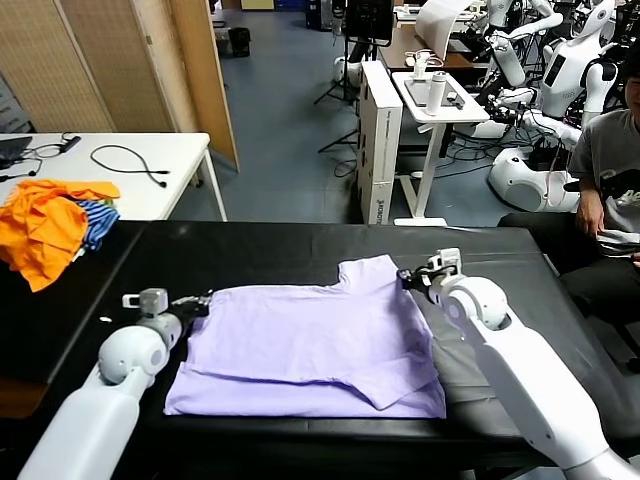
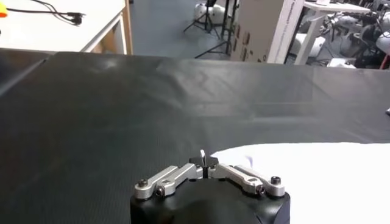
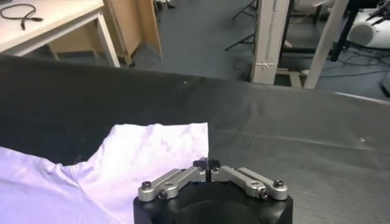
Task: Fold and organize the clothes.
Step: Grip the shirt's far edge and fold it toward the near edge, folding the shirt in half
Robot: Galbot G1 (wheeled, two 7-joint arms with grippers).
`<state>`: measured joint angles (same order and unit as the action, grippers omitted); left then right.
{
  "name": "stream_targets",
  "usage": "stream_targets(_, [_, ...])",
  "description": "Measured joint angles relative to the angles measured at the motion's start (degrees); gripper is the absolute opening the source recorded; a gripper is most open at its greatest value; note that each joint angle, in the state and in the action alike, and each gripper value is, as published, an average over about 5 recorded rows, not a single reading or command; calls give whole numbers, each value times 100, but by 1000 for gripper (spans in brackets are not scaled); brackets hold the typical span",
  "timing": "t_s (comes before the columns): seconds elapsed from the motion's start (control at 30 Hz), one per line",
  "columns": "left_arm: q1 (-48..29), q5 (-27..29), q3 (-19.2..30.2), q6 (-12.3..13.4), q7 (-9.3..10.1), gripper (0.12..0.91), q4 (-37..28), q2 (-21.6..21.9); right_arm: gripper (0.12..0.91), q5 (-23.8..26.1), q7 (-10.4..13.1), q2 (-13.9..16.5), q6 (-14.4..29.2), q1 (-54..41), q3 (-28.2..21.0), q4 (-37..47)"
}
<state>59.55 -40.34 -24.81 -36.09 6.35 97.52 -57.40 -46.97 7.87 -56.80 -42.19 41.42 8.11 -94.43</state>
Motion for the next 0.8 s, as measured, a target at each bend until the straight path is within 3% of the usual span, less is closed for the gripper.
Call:
stream_targets(0.47, [776, -166, -699, 86, 36, 148, 1109, 329, 139, -272, 131, 445, 0, 1080, 774, -1435])
stream_targets(0.8, [1761, -51, -1055, 90, 25, 148, 2170, 219, 139, -154, 168, 757, -1, 2243, 1260, -2326])
